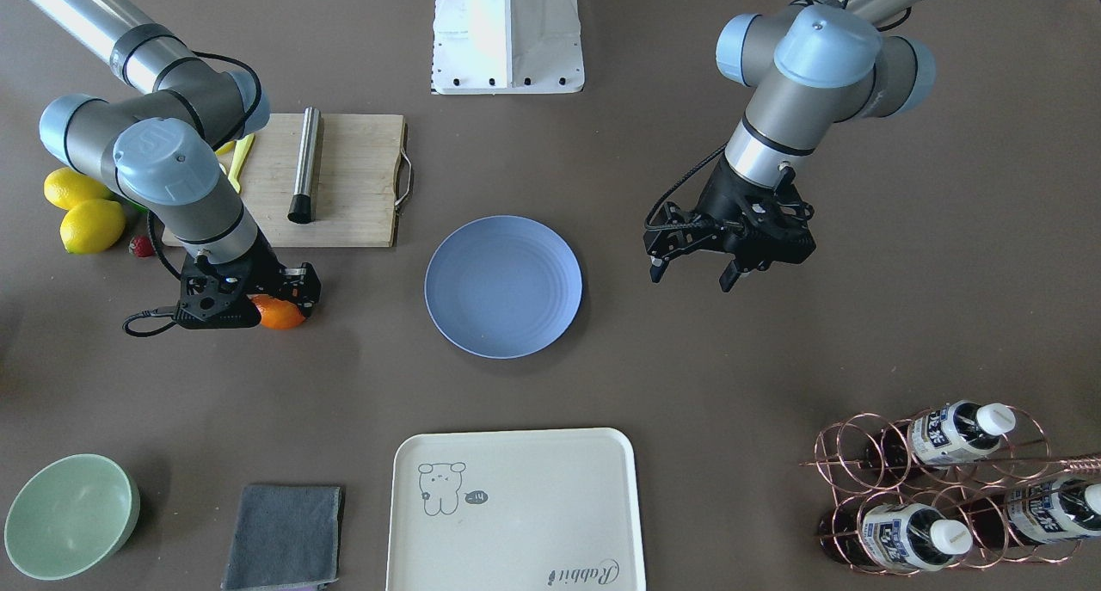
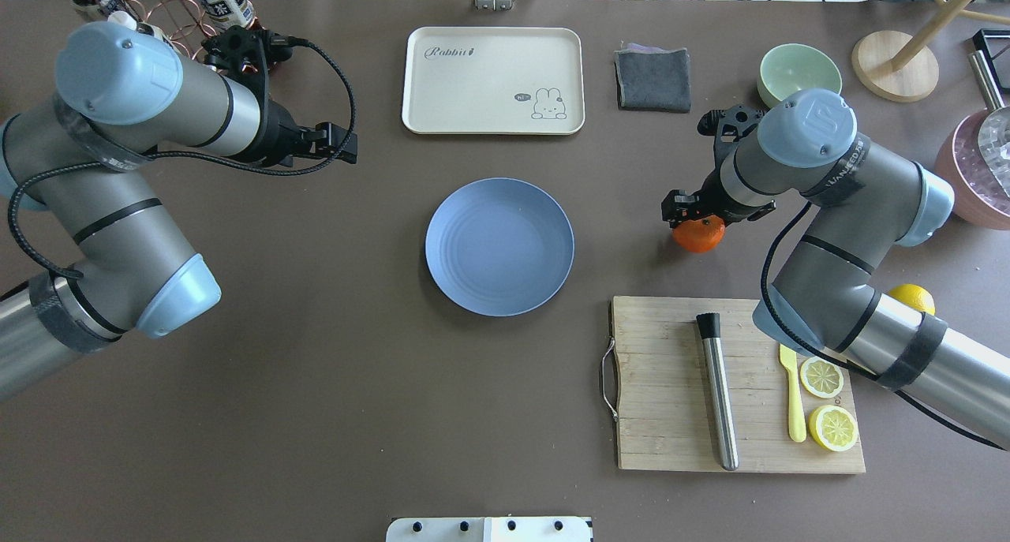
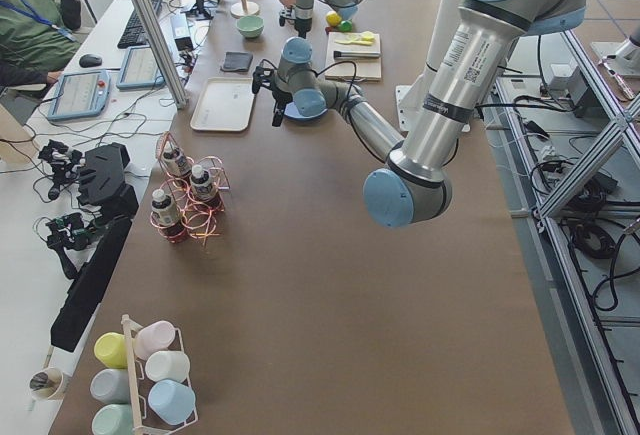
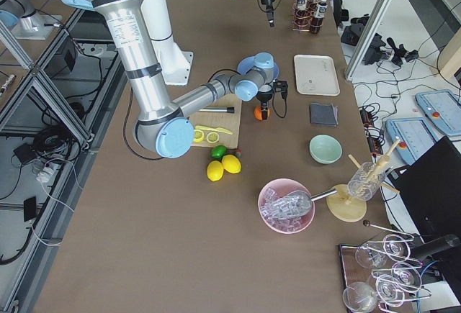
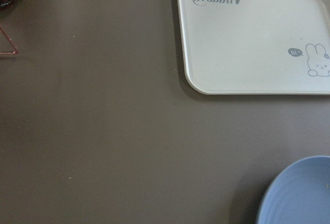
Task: Pick orange to plate
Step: 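Carry the orange with the right gripper over the blue plate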
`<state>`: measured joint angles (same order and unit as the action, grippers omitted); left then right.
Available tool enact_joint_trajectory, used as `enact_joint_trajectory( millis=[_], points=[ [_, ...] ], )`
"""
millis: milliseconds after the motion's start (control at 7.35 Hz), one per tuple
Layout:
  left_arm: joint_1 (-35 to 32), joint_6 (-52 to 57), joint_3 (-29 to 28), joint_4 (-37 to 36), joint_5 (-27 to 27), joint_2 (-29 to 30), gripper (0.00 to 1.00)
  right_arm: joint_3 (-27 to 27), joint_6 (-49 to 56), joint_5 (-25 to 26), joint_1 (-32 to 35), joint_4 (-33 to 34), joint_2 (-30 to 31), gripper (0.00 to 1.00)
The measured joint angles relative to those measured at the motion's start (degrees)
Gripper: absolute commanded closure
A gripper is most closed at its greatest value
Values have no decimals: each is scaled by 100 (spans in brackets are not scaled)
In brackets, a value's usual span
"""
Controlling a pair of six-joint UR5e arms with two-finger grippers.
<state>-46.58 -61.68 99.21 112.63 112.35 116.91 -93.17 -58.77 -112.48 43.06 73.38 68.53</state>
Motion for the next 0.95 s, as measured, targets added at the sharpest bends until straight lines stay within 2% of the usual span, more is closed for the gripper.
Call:
enact_joint_trajectory(
  millis=[136, 408, 680, 952],
  points=[
    [-250, 424, 28, -31, 272, -98, 2, -202, -51, -1, 4, 201, -80, 100],
    [-661, 1690, 286, -26, 473, -676, 2, -424, -558, 38, -187, 608, -538, 100],
    [-1079, 2960, 546, 101, 496, -1300, 2, -412, -1105, 344, -631, 701, -1018, 100],
    [-1412, 3404, 544, 153, 460, -1675, 2, -243, -1393, 776, -1054, 814, -1436, 100]
  ],
)
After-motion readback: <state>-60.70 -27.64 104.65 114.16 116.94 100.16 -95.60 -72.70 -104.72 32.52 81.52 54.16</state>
